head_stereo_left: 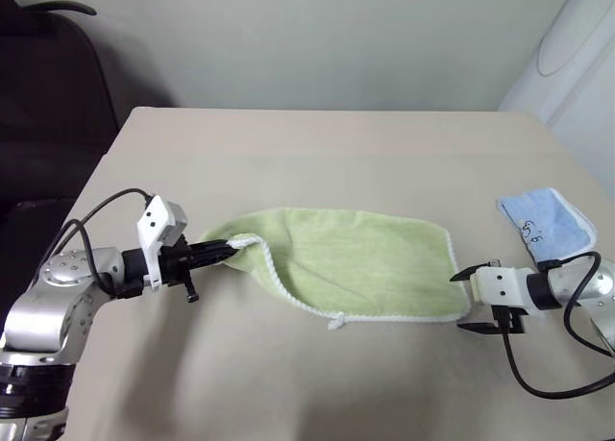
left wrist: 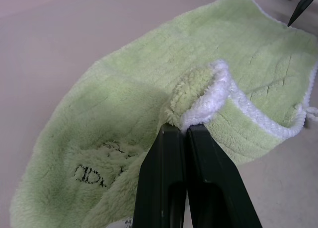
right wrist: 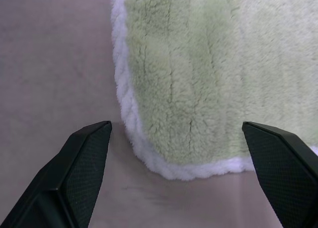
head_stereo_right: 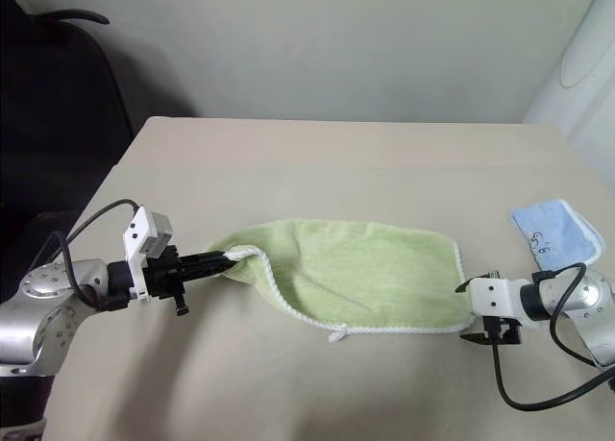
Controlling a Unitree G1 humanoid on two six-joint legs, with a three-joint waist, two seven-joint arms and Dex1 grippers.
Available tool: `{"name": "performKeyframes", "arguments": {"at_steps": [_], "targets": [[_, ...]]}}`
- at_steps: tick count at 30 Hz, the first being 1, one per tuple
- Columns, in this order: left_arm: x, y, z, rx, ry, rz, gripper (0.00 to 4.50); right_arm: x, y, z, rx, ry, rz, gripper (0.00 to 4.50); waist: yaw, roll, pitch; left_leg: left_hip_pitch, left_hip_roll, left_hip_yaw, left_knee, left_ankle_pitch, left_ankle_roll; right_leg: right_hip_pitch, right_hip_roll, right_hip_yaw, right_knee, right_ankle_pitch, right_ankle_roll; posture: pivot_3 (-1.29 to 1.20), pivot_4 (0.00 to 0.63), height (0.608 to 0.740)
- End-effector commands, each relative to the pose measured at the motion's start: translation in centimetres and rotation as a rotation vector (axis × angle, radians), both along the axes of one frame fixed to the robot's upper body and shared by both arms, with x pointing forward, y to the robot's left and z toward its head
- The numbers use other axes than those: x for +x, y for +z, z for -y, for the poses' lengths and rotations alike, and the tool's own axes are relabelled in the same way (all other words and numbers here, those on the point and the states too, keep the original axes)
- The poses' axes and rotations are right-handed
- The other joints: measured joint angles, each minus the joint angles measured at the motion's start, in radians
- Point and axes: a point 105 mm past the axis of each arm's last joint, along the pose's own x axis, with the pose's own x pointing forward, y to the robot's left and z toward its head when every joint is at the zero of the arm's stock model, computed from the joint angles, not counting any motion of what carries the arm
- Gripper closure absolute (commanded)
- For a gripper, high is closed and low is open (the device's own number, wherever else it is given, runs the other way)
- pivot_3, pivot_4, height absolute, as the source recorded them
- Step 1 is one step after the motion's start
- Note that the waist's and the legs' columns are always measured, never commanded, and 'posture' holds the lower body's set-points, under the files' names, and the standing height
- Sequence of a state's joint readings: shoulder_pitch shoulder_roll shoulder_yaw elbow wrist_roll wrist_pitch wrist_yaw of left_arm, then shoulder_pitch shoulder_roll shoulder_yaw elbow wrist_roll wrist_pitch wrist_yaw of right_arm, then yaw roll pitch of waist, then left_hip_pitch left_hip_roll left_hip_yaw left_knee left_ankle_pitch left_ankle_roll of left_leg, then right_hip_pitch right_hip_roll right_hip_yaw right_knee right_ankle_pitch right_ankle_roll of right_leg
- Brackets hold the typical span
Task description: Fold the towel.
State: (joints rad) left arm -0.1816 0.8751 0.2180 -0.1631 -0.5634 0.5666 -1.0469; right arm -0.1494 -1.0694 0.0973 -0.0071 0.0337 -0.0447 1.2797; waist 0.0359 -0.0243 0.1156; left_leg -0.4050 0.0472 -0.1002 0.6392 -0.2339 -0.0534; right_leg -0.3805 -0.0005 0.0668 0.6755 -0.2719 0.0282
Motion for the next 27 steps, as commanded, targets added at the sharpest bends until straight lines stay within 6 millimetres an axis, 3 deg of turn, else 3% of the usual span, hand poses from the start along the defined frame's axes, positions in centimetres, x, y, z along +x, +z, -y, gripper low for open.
{"name": "performKeyframes", "arguments": {"at_steps": [1,12,13,25,27], "targets": [[-0.2,0.9,0.5,0.003,-0.027,0.040,4.50,-0.9,-0.9,1.1,-0.052,-0.014,-0.083,0.62,0.000,0.000,0.000,0.000,0.000,0.000,0.000,0.000,0.000,0.000,0.000,0.000,0.000,0.000,0.000,0.00,0.150,0.740],[-0.3,0.8,0.6,-0.002,-0.027,0.041,4.50,-0.5,-0.7,0.5,-0.022,-0.007,-0.057,4.32,-0.010,-0.003,0.001,0.002,0.000,0.001,0.000,0.002,-0.001,0.001,0.000,0.002,-0.001,-0.003,-0.006,0.00,0.150,0.740],[-0.3,0.8,0.6,-0.002,-0.027,0.041,4.50,-0.5,-0.7,0.5,-0.021,-0.007,-0.056,4.48,-0.012,-0.003,0.001,0.002,0.000,0.001,0.000,0.002,-0.001,0.001,0.000,0.003,-0.001,-0.003,-0.006,0.00,0.150,0.740],[-0.2,1.0,0.6,-0.048,-0.012,0.042,4.50,0.3,0.4,0.9,0.020,-0.064,0.001,4.48,-0.012,-0.004,0.002,0.002,0.000,0.003,0.000,0.004,0.000,-0.001,0.006,0.013,-0.001,0.000,-0.003,0.00,0.150,0.740],[1.1,2.9,0.1,-0.119,0.041,0.102,4.50,2.3,2.7,1.3,0.046,-0.119,0.124,4.48,-0.012,-0.004,0.002,0.002,0.000,0.003,0.000,0.004,0.000,-0.001,0.006,0.014,-0.001,0.001,-0.001,0.00,0.150,0.740]]}}
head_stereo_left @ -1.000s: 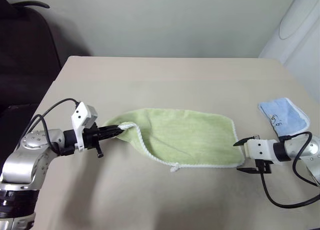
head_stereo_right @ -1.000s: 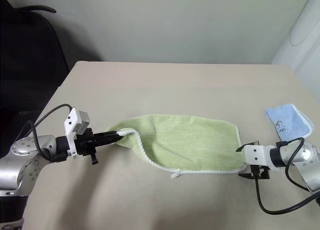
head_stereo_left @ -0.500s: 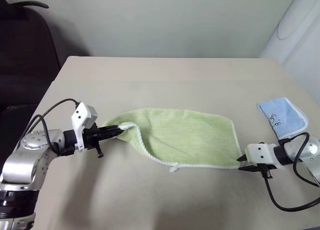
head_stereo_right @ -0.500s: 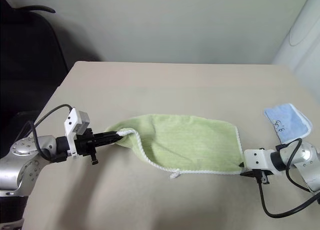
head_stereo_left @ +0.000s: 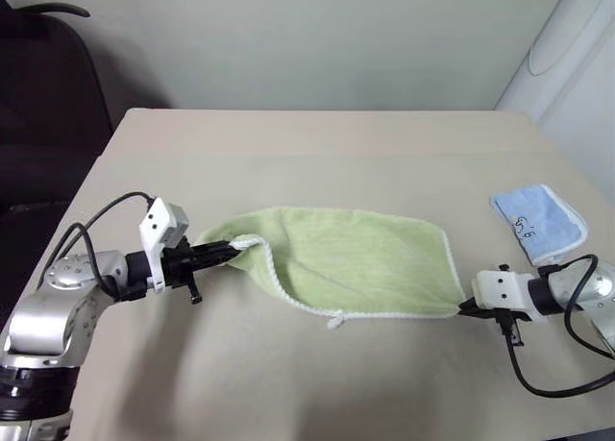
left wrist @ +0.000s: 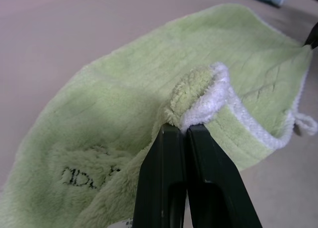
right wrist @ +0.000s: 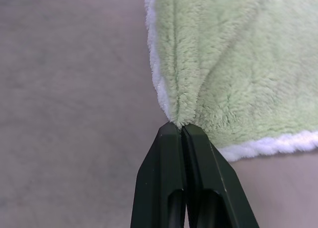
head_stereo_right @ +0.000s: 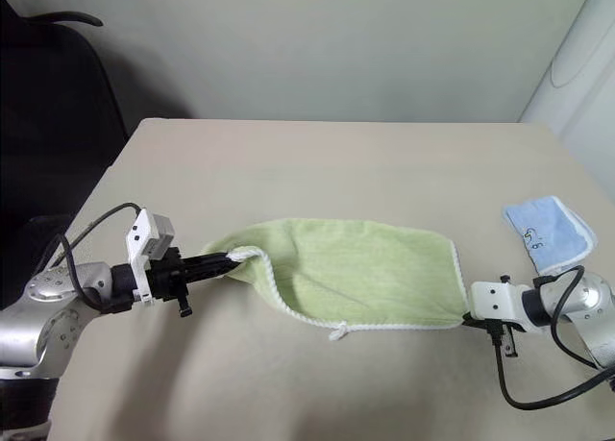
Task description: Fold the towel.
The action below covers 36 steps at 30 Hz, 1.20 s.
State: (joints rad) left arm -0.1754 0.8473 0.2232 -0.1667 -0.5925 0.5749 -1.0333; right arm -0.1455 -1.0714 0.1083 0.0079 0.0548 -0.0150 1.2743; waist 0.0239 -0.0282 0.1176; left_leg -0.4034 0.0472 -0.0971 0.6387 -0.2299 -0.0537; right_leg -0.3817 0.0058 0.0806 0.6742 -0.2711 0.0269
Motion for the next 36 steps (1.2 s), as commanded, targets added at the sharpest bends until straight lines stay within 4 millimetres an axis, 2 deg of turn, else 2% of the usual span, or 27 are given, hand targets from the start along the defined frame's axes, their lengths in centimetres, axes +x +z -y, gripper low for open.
{"name": "performKeyframes", "arguments": {"at_steps": [1,3,7,11,16,19,22,25,27,33,35,36], "targets": [[1.8,4.0,-0.5,-0.100,0.070,0.139,4.50,3.3,4.4,1.3,0.036,-0.110,0.215,4.48,0.001,0.001,0.001,0.000,0.000,0.000,0.000,0.000,0.000,0.000,0.000,0.000,0.000,0.000,0.000,0.00,0.150,0.740],[3.0,5.3,-0.8,-0.151,0.113,0.178,4.50,4.7,6.0,1.7,0.040,-0.136,0.297,4.48,0.001,0.002,0.003,-0.001,0.000,0.000,0.001,0.002,0.000,-0.002,0.000,0.001,0.002,0.001,-0.001,0.00,0.150,0.740],[7.2,9.1,-1.0,-0.247,0.221,0.293,4.50,8.6,11.0,3.4,0.030,-0.231,0.521,4.48,0.004,0.003,0.004,-0.001,0.001,0.000,0.000,0.003,0.000,-0.003,0.000,0.001,0.003,0.008,0.006,0.00,0.150,0.740],[10.4,12.7,-1.2,-0.340,0.295,0.378,4.50,10.8,14.8,4.7,0.007,-0.283,0.651,4.48,0.006,0.004,0.004,-0.002,0.001,0.000,0.000,0.003,0.001,-0.005,0.000,0.001,0.002,0.010,0.008,0.00,0.150,0.740],[12.6,17.0,-2.1,-0.414,0.361,0.482,4.50,12.2,19.1,5.6,0.011,-0.315,0.783,4.48,0.004,0.004,0.004,-0.016,0.001,0.000,0.000,0.004,0.001,-0.019,0.000,0.001,-0.002,0.011,0.008,0.00,0.150,0.740],[13.0,18.6,-2.7,-0.430,0.384,0.515,4.50,11.9,20.5,5.6,0.033,-0.307,0.809,4.48,0.002,0.004,0.004,-0.019,0.001,0.000,-0.003,0.007,-0.005,-0.022,-0.001,0.001,-0.010,0.011,0.009,0.00,0.150,0.740],[12.6,18.8,-2.5,-0.407,0.338,0.526,4.50,11.2,20.7,5.5,0.048,-0.280,0.789,4.48,-0.002,0.004,0.004,-0.021,0.000,0.000,-0.007,0.005,-0.004,-0.022,-0.003,0.001,-0.014,0.011,0.009,0.00,0.150,0.740],[11.1,18.3,-2.4,-0.381,0.259,0.539,4.50,10.1,21.0,5.8,0.078,-0.277,0.778,4.48,-0.004,0.005,0.004,-0.027,0.000,0.000,-0.007,0.005,-0.004,-0.027,-0.004,0.001,-0.015,0.011,0.009,0.00,0.150,0.740],[10.5,17.8,-2.7,-0.373,0.246,0.518,4.50,9.4,21.0,5.9,0.082,-0.272,0.770,4.48,-0.001,0.005,0.004,-0.033,0.000,0.001,-0.003,0.006,-0.006,-0.034,-0.004,0.001,-0.012,0.011,0.009,0.00,0.150,0.740],[9.6,17.0,-3.0,-0.366,0.240,0.477,4.50,8.4,21.0,5.8,0.085,-0.269,0.757,4.48,0.000,0.005,0.004,-0.033,0.000,0.000,0.003,0.006,-0.005,-0.033,-0.004,0.001,-0.012,0.013,0.012,0.00,0.150,0.740],[5.8,12.7,-3.5,-0.289,0.112,0.307,4.50,4.4,15.7,4.0,0.136,-0.176,0.411,4.48,-0.003,0.005,0.004,-0.033,0.000,0.000,0.007,0.005,-0.002,-0.031,-0.004,0.001,-0.011,0.015,0.013,0.00,0.150,0.740],[4.2,11.4,-3.4,-0.264,0.063,0.242,4.50,2.7,14.1,3.2,0.153,-0.142,0.283,4.48,-0.006,0.005,0.003,-0.032,0.000,0.002,0.004,0.005,-0.001,-0.030,-0.004,0.002,-0.013,0.016,0.013,0.00,0.150,0.740]]}}
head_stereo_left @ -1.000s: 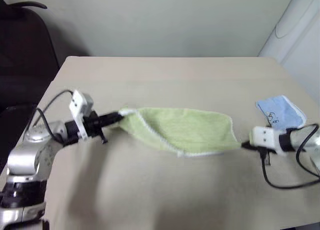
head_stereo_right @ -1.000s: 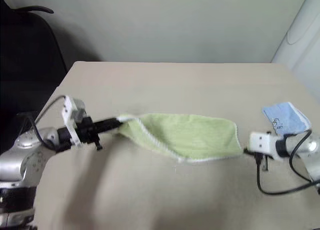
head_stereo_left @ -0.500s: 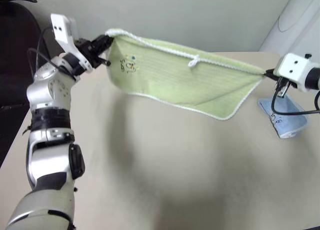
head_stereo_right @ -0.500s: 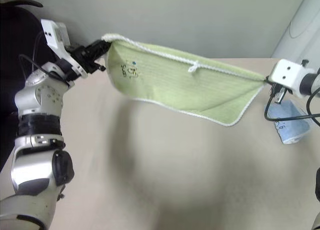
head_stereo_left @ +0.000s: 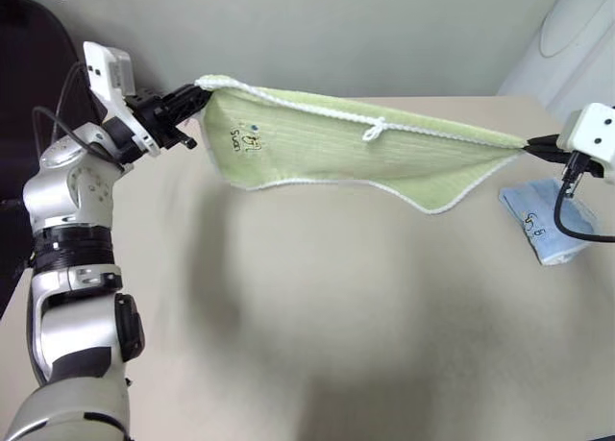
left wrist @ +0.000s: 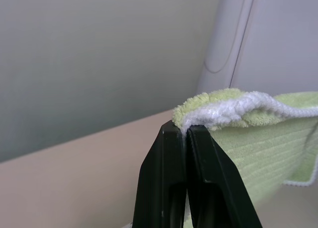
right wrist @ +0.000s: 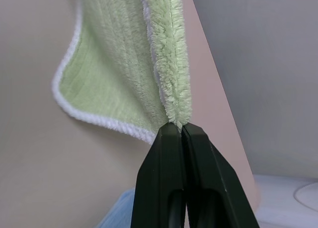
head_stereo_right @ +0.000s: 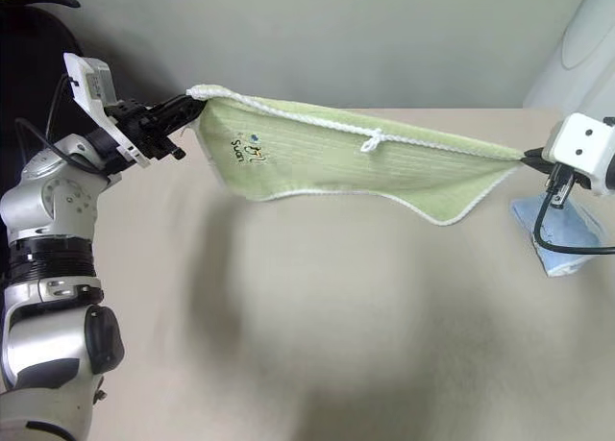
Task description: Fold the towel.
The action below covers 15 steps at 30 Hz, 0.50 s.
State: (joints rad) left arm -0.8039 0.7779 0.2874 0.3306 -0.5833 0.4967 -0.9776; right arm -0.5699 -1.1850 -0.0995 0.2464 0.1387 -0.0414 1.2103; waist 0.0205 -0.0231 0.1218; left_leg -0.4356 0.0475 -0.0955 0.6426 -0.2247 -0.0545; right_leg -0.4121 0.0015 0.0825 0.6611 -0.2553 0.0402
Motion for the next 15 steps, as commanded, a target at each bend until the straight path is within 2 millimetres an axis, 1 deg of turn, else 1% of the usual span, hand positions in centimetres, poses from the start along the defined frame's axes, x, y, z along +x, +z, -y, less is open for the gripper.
{"name": "performKeyframes", "arguments": {"at_steps": [1,3,4,6,7,8,9,11,12,13,14,15], "targets": [[-4.8,-2.7,-0.8,0.051,-0.133,-0.141,4.50,-5.0,-3.7,-1.7,0.082,0.110,-0.341,4.48,-0.005,-0.001,-0.002,0.002,0.000,0.001,0.001,-0.001,-0.001,0.003,0.001,0.000,0.001,-0.002,-0.001,0.00,0.150,0.740],[-5.4,-2.9,-0.7,0.053,-0.138,-0.153,4.50,-5.7,-3.8,-1.9,0.093,0.104,-0.359,4.48,-0.006,-0.002,0.001,0.009,0.000,0.004,0.004,-0.007,-0.005,0.009,0.003,0.002,0.001,-0.008,-0.001,0.00,0.150,0.740],[-5.5,-2.9,-0.7,0.052,-0.139,-0.156,4.50,-5.9,-3.8,-2.0,0.096,0.100,-0.363,4.48,-0.006,-0.001,0.004,0.008,-0.001,0.003,0.006,-0.007,-0.006,0.009,0.005,0.002,0.003,-0.009,0.001,0.00,0.150,0.740],[-5.6,-2.9,-0.7,0.050,-0.139,-0.160,4.50,-6.1,-3.8,-2.1,0.102,0.094,-0.367,4.48,-0.002,-0.001,0.004,0.007,0.001,0.001,0.009,-0.004,-0.006,0.009,0.009,0.004,0.003,-0.003,0.001,0.00,0.150,0.740],[-5.7,-2.9,-0.6,0.049,-0.138,-0.161,4.50,-6.1,-3.8,-2.1,0.103,0.092,-0.368,4.48,0.000,-0.001,0.004,0.010,0.002,0.000,0.010,-0.004,-0.003,0.012,0.009,0.004,0.003,-0.002,0.000,0.00,0.150,0.740],[-5.7,-2.9,-0.6,0.048,-0.137,-0.162,4.50,-6.2,-3.8,-2.1,0.104,0.091,-0.369,4.48,0.001,-0.001,0.004,0.015,0.002,-0.001,0.009,-0.008,0.006,0.016,0.009,0.004,0.003,-0.001,-0.001,0.00,0.150,0.740],[-5.7,-2.9,-0.6,0.048,-0.137,-0.162,4.50,-6.2,-3.7,-2.2,0.105,0.089,-0.369,4.48,0.001,-0.001,0.004,0.020,0.002,-0.001,0.009,-0.009,0.007,0.022,0.010,0.004,0.003,-0.002,-0.002,0.00,0.150,0.740],[-5.8,-2.8,-0.6,0.047,-0.136,-0.162,4.50,-6.3,-3.7,-2.2,0.107,0.087,-0.369,4.48,0.001,-0.001,0.004,0.025,0.002,-0.001,0.007,-0.009,0.007,0.025,0.010,0.004,0.003,-0.005,-0.010,0.00,0.150,0.740],[-6.3,-4.1,-0.8,0.079,-0.132,-0.191,4.50,-6.7,-5.0,-2.5,0.102,0.102,-0.412,4.48,0.000,-0.001,0.004,0.025,0.002,-0.001,0.007,-0.008,0.007,0.026,0.010,0.004,0.003,-0.004,-0.012,0.00,0.150,0.740],[-6.5,-5.6,-0.7,0.098,-0.128,-0.231,4.50,-6.3,-5.8,-2.6,0.110,0.100,-0.420,4.48,-0.001,-0.001,0.004,0.026,0.002,-0.001,0.007,-0.006,0.007,0.025,0.010,0.005,0.003,-0.003,-0.013,0.00,0.150,0.740],[-6.6,-6.6,-0.6,0.110,-0.126,-0.259,4.50,-5.9,-6.3,-2.7,0.115,0.098,-0.424,4.48,-0.003,-0.002,0.003,0.028,0.002,0.000,0.006,-0.006,0.007,0.027,0.010,0.005,0.003,-0.003,-0.013,0.00,0.150,0.740],[-6.2,-7.1,-0.6,0.113,-0.100,-0.256,4.50,-5.0,-6.2,-2.6,0.112,0.078,-0.391,4.48,-0.005,-0.001,0.003,0.031,0.001,0.000,0.005,-0.006,0.007,0.029,0.011,0.005,0.003,-0.003,-0.013,0.00,0.150,0.740]]}}
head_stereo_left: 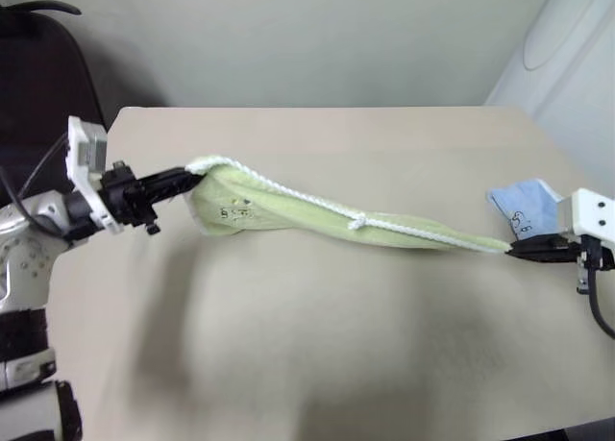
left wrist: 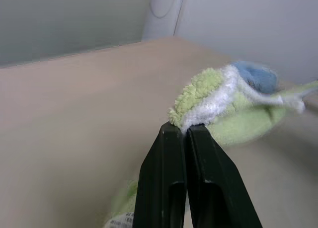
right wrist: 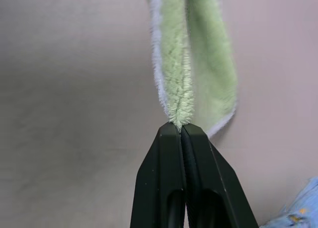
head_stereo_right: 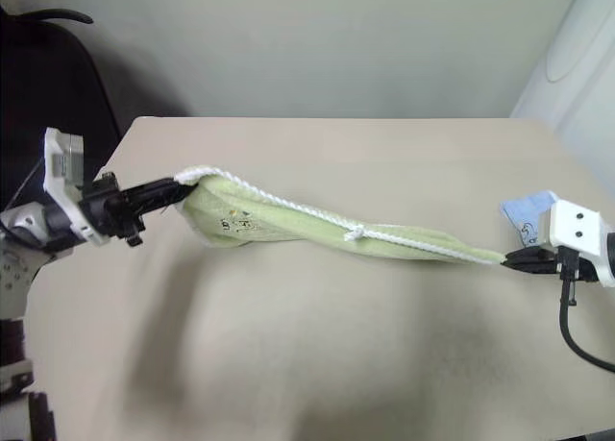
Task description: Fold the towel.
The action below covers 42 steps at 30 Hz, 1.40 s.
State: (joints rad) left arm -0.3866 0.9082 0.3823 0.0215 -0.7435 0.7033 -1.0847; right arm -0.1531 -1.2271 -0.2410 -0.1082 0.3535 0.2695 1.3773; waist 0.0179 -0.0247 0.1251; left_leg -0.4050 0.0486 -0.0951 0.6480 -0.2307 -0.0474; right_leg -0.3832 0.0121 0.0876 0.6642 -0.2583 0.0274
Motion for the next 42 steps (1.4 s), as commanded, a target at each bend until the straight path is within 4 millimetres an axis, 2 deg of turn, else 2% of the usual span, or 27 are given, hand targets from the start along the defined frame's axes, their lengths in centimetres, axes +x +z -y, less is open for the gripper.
{"name": "performKeyframes", "arguments": {"at_steps": [1,4,6,8,10,14,17,20,25,27,28,29,30,31,32,33,34,35,37,40,42], "targets": [[0.7,-0.9,0.4,0.037,0.041,0.024,4.50,2.2,0.4,0.1,-0.017,-0.035,0.091,4.48,-0.003,0.000,0.000,0.002,0.000,0.001,0.000,0.000,0.000,0.001,0.000,0.001,0.000,0.000,0.000,0.00,0.150,0.740],[1.6,-0.8,0.3,0.037,0.074,0.045,4.50,3.3,0.9,0.5,-0.031,-0.052,0.131,4.48,-0.002,0.001,0.001,0.000,0.000,0.001,0.000,0.000,0.000,-0.003,0.000,0.002,0.002,0.004,0.008,0.00,0.150,0.740],[5.3,2.0,0.1,-0.026,0.209,0.151,4.50,7.3,4.7,2.4,-0.062,-0.178,0.342,4.48,0.005,0.001,0.001,-0.002,0.002,-0.001,0.000,0.001,0.000,-0.004,0.001,0.001,0.003,0.007,0.009,0.00,0.150,0.740],[7.6,4.2,0.3,-0.079,0.276,0.214,4.50,9.7,7.7,3.6,-0.085,-0.262,0.482,4.48,0.012,0.004,0.002,-0.005,0.002,-0.001,0.001,0.001,0.002,-0.008,0.000,0.000,0.004,0.010,0.010,0.00,0.150,0.740],[8.8,5.3,0.5,-0.111,0.295,0.245,4.50,11.0,9.4,4.3,-0.102,-0.303,0.551,4.48,0.015,0.005,0.002,-0.011,0.001,-0.001,0.000,0.004,0.006,-0.016,-0.002,0.000,0.005,0.015,0.010,0.00,0.150,0.740],[9.3,5.6,0.4,-0.117,0.299,0.257,4.50,11.8,9.9,4.6,-0.113,-0.301,0.570,4.48,0.009,0.006,0.002,-0.013,0.001,-0.005,-0.003,0.005,0.009,-0.016,-0.002,-0.001,-0.003,0.016,0.009,0.00,0.150,0.740],[9.4,5.6,0.4,-0.116,0.297,0.259,4.50,12.0,9.9,4.7,-0.116,-0.295,0.573,4.48,0.004,0.006,0.002,-0.020,0.000,-0.005,-0.003,0.010,-0.003,-0.023,-0.001,0.000,-0.004,0.015,0.009,0.00,0.150,0.740],[9.5,5.6,0.4,-0.116,0.297,0.260,4.50,12.0,9.9,4.8,-0.117,-0.291,0.574,4.48,0.003,0.006,0.002,-0.033,0.000,-0.004,-0.001,0.012,-0.008,-0.037,-0.002,0.001,-0.002,0.015,0.009,0.00,0.150,0.740],[9.5,5.6,0.4,-0.115,0.295,0.261,4.50,12.1,9.9,4.8,-0.118,-0.287,0.574,4.48,0.000,0.006,0.002,-0.033,0.001,-0.004,-0.002,0.012,-0.008,-0.038,-0.002,0.001,-0.001,0.016,0.009,0.00,0.150,0.740],[10.3,7.1,0.7,-0.144,0.317,0.290,4.50,12.6,11.9,5.1,-0.129,-0.323,0.652,4.48,0.001,0.008,0.003,-0.033,0.001,-0.004,-0.001,0.010,-0.004,-0.038,-0.002,0.001,0.000,0.017,0.010,0.00,0.150,0.740],[10.6,8.2,0.8,-0.173,0.325,0.309,4.50,12.6,13.5,5.0,-0.117,-0.336,0.705,4.48,0.003,0.011,0.005,-0.033,0.001,-0.004,-0.001,0.010,0.000,-0.038,-0.002,0.000,0.000,0.019,0.010,0.00,0.150,0.740],[7.4,4.6,0.2,-0.094,0.199,0.227,4.50,9.8,8.5,5.0,-0.099,-0.242,0.481,4.48,0.005,0.011,0.005,-0.033,0.001,-0.004,-0.001,0.012,0.001,-0.039,-0.002,0.000,0.000,0.022,0.010,0.00,0.150,0.740],[4.4,1.6,0.4,-0.028,0.078,0.133,4.50,6.7,4.3,4.2,-0.086,-0.138,0.265,4.48,0.002,0.007,0.002,-0.035,0.001,-0.004,-0.003,0.015,0.002,-0.041,-0.003,0.001,-0.003,0.024,0.010,0.00,0.150,0.740],[1.8,-0.4,0.8,0.015,-0.017,0.051,4.50,3.8,1.4,3.2,-0.071,-0.059,0.096,4.48,-0.001,0.003,-0.011,-0.033,0.003,-0.004,-0.010,0.017,0.003,-0.038,-0.003,0.000,-0.009,0.027,0.009,0.00,0.150,0.740],[0.1,-1.5,1.2,0.038,-0.071,-0.001,4.50,1.8,-0.1,2.5,-0.059,-0.020,-0.004,4.48,-0.001,0.005,-0.018,-0.031,0.006,-0.001,-0.011,0.018,-0.004,-0.032,0.001,-0.002,-0.013,0.024,0.004,0.00,0.150,0.740],[-0.5,-1.9,1.3,0.043,-0.079,-0.016,4.50,1.2,-0.5,2.3,-0.054,-0.023,-0.017,4.48,-0.002,0.005,-0.018,-0.025,0.004,0.004,-0.004,0.005,-0.013,-0.018,0.008,-0.004,-0.016,0.013,0.002,0.00,0.150,0.740],[-1.0,-2.1,1.4,0.046,-0.084,-0.026,4.50,0.7,-0.7,2.1,-0.050,-0.026,-0.025,4.48,-0.002,0.002,-0.012,-0.017,0.004,0.005,0.002,-0.009,-0.021,-0.013,0.010,-0.003,-0.012,0.002,0.002,0.00,0.150,0.740],[-1.2,-2.2,1.5,0.048,-0.087,-0.033,4.50,0.3,-0.9,1.9,-0.046,-0.030,-0.030,4.48,-0.002,0.003,-0.002,-0.016,0.004,0.005,0.009,-0.013,-0.019,-0.016,0.010,0.000,0.001,-0.007,0.006,0.00,0.150,0.740],[-1.5,-2.6,1.9,0.052,-0.086,-0.054,4.50,0.2,-1.1,1.5,-0.037,-0.040,-0.035,4.48,-0.001,0.002,0.000,-0.020,0.007,0.002,0.019,-0.012,-0.019,-0.022,0.008,0.003,0.016,-0.007,0.007,0.00,0.150,0.740],[-1.6,-3.3,2.7,0.060,-0.087,-0.081,4.50,0.5,-1.5,0.9,-0.026,-0.045,-0.038,4.48,-0.005,0.002,0.000,-0.001,0.006,0.002,0.014,-0.015,-0.003,-0.006,0.007,0.005,0.013,-0.005,0.006,0.00,0.150,0.740],[-1.7,-3.4,2.8,0.060,-0.086,-0.085,4.50,0.5,-1.5,0.8,-0.025,-0.047,-0.038,4.48,-0.008,0.001,0.001,0.012,0.005,0.002,0.013,-0.016,-0.002,0.006,0.007,0.005,0.012,-0.011,-0.004,0.00,0.150,0.740]]}}
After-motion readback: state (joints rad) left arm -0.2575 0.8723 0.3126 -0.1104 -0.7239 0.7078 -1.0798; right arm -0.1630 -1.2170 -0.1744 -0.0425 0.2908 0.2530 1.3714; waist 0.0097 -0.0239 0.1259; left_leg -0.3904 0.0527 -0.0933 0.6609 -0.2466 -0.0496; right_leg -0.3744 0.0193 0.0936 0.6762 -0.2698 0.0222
